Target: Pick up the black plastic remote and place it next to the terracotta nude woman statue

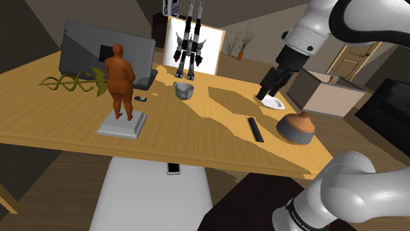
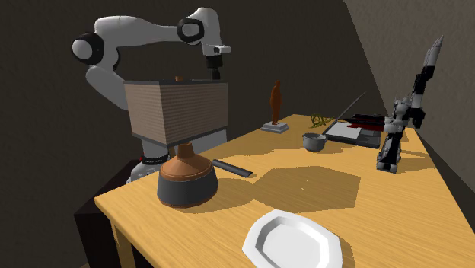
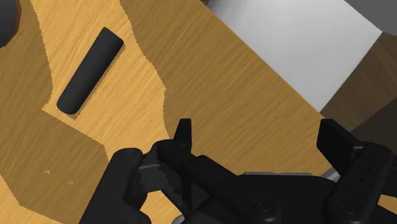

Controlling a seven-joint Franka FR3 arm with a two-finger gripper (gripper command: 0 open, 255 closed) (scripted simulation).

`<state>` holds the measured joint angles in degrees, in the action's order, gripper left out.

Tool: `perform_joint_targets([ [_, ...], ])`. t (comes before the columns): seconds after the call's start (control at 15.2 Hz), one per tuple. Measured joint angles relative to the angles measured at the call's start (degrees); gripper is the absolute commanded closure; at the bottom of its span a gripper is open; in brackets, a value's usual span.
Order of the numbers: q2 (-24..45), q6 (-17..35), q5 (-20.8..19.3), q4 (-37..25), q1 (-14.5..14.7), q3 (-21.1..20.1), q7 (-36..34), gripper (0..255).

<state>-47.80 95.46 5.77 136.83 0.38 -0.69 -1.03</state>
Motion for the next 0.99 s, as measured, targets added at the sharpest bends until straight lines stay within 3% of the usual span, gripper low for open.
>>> perform_joint_targets([
  [0.26,0.37,3.55,-0.99,2.84,-1.64,0.16,-1.27,0],
  [0.99,6.79,24.19,-6.60,15.01,-11.17,1.59,-8.38,0],
])
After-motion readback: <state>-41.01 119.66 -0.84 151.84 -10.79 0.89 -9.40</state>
